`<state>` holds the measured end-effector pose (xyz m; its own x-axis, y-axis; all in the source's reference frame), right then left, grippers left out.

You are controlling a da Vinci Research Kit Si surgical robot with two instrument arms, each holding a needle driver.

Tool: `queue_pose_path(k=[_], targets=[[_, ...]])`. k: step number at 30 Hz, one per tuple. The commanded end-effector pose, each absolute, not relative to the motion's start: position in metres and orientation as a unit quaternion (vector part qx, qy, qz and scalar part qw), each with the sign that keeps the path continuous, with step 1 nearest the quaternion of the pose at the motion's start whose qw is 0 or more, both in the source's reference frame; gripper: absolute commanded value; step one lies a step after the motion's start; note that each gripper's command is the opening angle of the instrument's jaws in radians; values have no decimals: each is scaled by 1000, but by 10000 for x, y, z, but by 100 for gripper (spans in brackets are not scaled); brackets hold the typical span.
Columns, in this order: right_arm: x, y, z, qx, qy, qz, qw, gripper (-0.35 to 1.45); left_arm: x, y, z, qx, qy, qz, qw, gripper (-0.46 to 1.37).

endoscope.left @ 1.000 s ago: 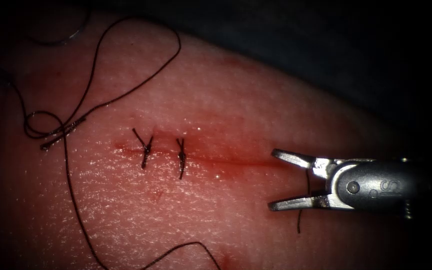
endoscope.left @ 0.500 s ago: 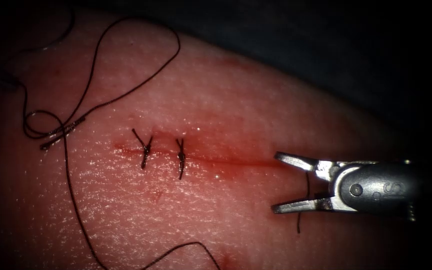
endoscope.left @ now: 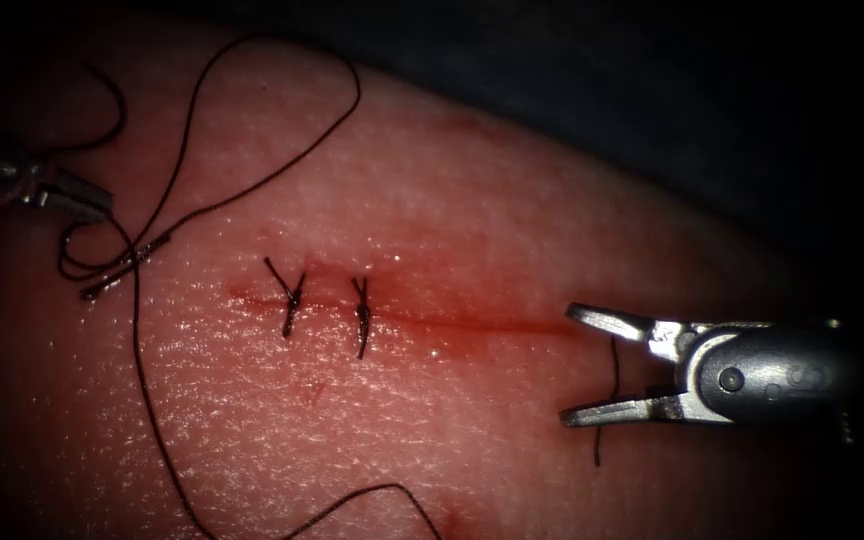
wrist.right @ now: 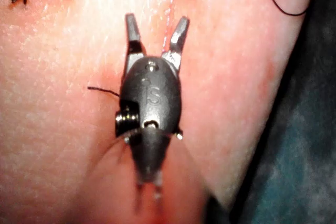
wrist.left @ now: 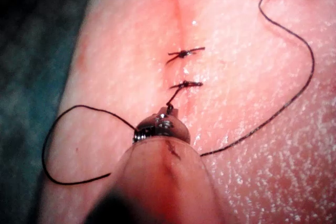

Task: Wound Closure
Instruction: Pull on the suture until the needle is visible in frame

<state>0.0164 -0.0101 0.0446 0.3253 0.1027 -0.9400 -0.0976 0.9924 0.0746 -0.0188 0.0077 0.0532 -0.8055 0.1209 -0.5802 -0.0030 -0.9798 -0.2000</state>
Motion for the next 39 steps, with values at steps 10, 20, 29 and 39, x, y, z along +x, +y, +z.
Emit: queue_pose_path(k=[10, 20, 29, 39], targets=[[158, -103, 446, 3, 577, 61, 814, 101, -278, 34, 536, -341, -102, 934, 11, -35], [126, -100, 446, -2, 567, 66, 821, 101, -324, -43, 518, -358, -126, 925, 10, -35], [103, -101, 447, -8, 559, 69, 826, 101, -399, -73, 522, -367, -137, 920, 6, -35], [75, -105, 444, -16, 546, 78, 834, 101, -440, -64, 570, -368, -156, 916, 42, 132]])
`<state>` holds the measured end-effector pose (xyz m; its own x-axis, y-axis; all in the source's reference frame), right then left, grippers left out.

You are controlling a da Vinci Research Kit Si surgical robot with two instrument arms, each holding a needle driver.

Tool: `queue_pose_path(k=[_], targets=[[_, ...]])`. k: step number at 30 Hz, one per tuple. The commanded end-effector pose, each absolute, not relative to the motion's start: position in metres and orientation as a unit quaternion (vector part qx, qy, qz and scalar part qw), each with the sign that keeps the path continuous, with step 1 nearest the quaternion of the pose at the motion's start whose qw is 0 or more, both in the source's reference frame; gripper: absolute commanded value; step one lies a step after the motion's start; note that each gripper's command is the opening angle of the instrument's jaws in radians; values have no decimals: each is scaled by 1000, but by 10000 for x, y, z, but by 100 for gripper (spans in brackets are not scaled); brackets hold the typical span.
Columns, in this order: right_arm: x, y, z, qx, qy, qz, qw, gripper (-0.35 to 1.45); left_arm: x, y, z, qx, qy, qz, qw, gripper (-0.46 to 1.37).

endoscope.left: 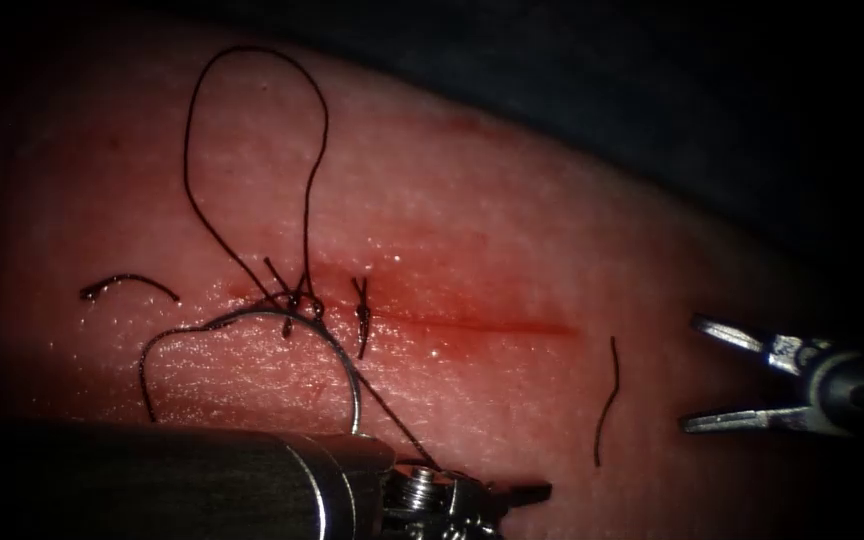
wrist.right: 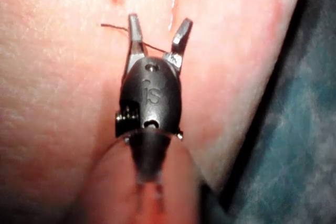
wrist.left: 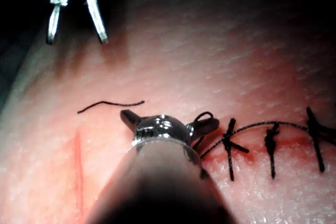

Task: Wound Closure
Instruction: Pull on the suture until the needle is visible in frame, then pick up the needle from the unthreaded end using the left gripper

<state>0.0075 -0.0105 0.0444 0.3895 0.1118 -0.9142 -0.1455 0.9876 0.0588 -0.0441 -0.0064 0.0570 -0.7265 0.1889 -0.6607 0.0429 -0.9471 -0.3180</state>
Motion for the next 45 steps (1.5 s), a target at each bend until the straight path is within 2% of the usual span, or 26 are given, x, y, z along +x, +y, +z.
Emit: queue_pose_path(k=[1, 5, 12, 21, 22, 24, 31, 34, 45], targets=[[74, -105, 444, -16, 546, 79, 834, 101, -438, -63, 569, -367, -151, 916, 49, 135], [77, -105, 446, -19, 545, 81, 835, 101, -416, -52, 554, -370, -150, 916, 51, 136], [93, -111, 450, -23, 543, 82, 835, 103, -342, -16, 508, -387, -149, 908, 55, 136], [96, -115, 452, -25, 544, 82, 835, 103, -196, 41, 498, -390, -119, 910, 74, 134], [97, -115, 452, -25, 544, 82, 835, 103, -183, 45, 503, -389, -117, 911, 73, 129], [99, -114, 452, -26, 543, 83, 835, 103, -158, 51, 518, -381, -103, 916, 75, 96], [114, -116, 455, -26, 545, 83, 834, 106, -148, 60, 578, -349, -85, 931, 68, 72], [117, -119, 457, -24, 543, 84, 835, 107, -159, 58, 589, -337, -89, 934, 83, 67], [116, -121, 458, -25, 543, 83, 835, 105, -203, 38, 575, -320, -95, 936, 114, 68]])
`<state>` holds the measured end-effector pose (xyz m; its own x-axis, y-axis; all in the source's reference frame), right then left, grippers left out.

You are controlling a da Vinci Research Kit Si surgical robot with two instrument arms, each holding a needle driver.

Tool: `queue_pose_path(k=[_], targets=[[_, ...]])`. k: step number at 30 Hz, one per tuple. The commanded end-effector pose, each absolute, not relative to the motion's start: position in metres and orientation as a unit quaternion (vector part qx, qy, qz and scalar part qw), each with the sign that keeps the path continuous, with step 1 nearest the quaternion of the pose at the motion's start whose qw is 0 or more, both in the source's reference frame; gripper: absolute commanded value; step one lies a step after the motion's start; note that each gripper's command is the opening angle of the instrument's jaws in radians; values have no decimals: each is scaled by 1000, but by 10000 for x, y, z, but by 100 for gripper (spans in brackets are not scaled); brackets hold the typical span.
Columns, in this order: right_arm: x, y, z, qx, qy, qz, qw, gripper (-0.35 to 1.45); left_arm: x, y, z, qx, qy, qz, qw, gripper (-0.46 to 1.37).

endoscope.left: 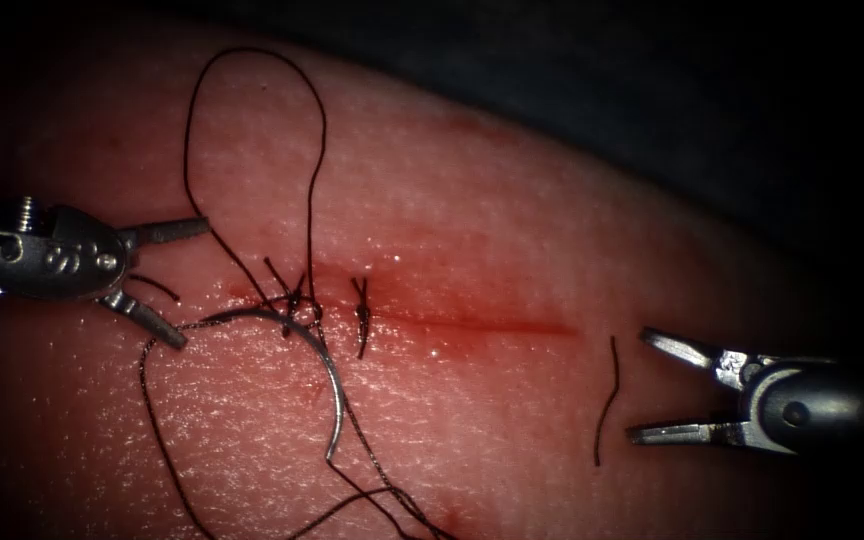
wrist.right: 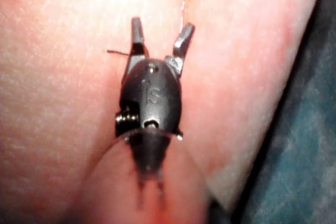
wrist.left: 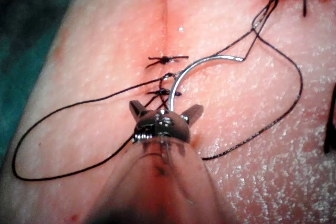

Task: Wound Closure
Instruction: Pick up the needle from the unthreaded end using the left gripper

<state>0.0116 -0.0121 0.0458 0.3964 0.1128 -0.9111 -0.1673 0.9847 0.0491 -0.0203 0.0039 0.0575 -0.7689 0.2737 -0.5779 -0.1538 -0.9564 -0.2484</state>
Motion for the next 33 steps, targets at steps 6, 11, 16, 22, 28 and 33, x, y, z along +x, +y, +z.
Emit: queue_pose_path(k=[6, 11, 16, 22, 28, 33], targets=[[116, -120, 458, -23, 543, 86, 835, 105, -213, 33, 585, -305, -100, 939, 123, 61], [116, -120, 458, -23, 543, 86, 835, 105, -220, 28, 598, -290, -106, 943, 123, 51], [116, -120, 458, -23, 543, 86, 835, 104, -232, 21, 608, -276, -102, 948, 122, 43], [116, -119, 459, -23, 543, 86, 835, 104, -241, 22, 611, -273, -99, 949, 125, 40], [116, -119, 459, -23, 543, 86, 835, 104, -243, 23, 613, -273, -99, 949, 125, 24], [116, -120, 459, -21, 543, 89, 835, 104, -243, 22, 618, -274, -101, 948, 123, 2]])
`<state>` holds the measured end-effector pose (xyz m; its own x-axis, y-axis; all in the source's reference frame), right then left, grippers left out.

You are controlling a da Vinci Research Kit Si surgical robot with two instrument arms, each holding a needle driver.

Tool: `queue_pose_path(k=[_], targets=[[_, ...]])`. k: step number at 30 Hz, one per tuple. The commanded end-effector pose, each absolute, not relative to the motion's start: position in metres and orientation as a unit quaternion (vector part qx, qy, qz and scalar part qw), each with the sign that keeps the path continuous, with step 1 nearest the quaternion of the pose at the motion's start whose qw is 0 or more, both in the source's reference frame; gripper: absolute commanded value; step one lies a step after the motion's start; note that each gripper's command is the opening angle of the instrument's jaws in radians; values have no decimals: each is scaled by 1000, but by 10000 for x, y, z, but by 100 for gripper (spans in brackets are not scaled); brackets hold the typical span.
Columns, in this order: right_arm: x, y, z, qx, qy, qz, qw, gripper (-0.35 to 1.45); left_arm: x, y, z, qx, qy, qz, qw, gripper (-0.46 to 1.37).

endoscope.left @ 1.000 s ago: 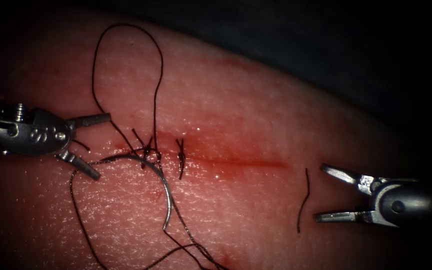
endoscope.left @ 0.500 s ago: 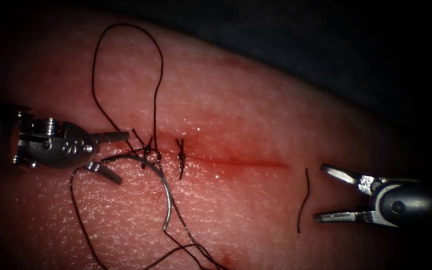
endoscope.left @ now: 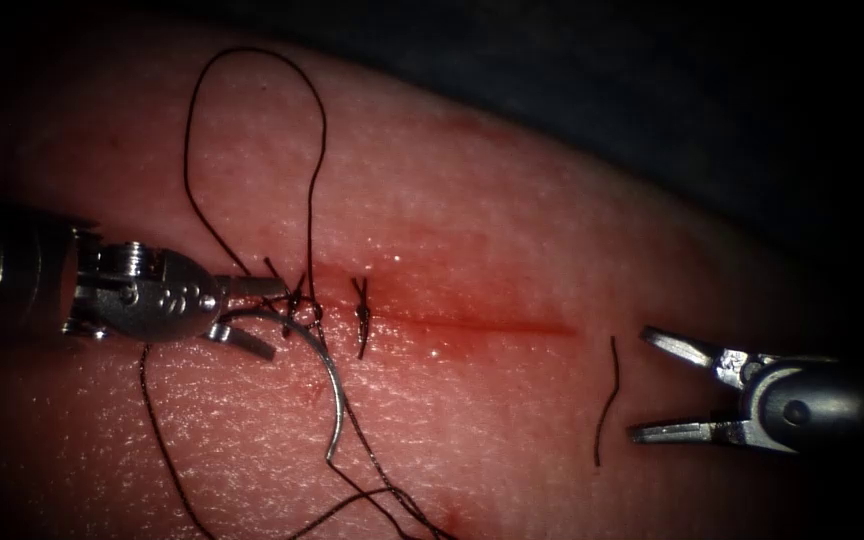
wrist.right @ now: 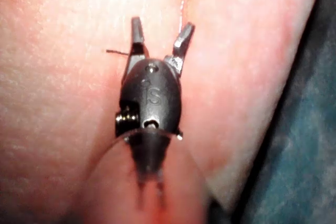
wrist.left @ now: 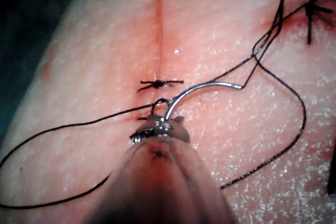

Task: Wound Closure
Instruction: Pick up the needle from the unthreaded end using the left gripper

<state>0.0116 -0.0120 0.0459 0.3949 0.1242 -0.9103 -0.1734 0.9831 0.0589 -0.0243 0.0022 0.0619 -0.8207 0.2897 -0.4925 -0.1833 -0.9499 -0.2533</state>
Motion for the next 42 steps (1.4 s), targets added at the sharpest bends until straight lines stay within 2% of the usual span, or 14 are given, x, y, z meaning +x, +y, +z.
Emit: queue_pose_path(k=[1, 6, 12, 13, 15, 17, 18, 19, 20, 42], targets=[[116, -120, 458, -22, 543, 89, 835, 105, -243, 21, 621, -273, -101, 949, 123, 1], [116, -121, 458, -21, 543, 88, 835, 105, -244, 16, 629, -268, -103, 950, 123, 7], [116, -121, 458, -21, 543, 88, 835, 105, -244, 14, 633, -263, -104, 952, 120, 30], [116, -121, 458, -21, 543, 88, 835, 105, -243, 15, 633, -263, -104, 952, 120, 30], [116, -121, 458, -21, 543, 88, 835, 105, -243, 15, 633, -263, -104, 952, 120, 25], [116, -122, 457, -21, 543, 88, 835, 105, -243, 15, 633, -264, -105, 951, 119, 8], [115, -122, 457, -21, 543, 88, 835, 105, -243, 15, 633, -264, -107, 951, 122, -2], [115, -122, 457, -21, 543, 88, 835, 105, -243, 16, 633, -267, -114, 949, 126, -31], [115, -122, 457, -21, 543, 88, 835, 105, -243, 17, 632, -268, -118, 948, 128, -35], [115, -121, 456, -17, 546, 100, 832, 102, -208, 48, 542, -295, -135, 932, 159, -35]])
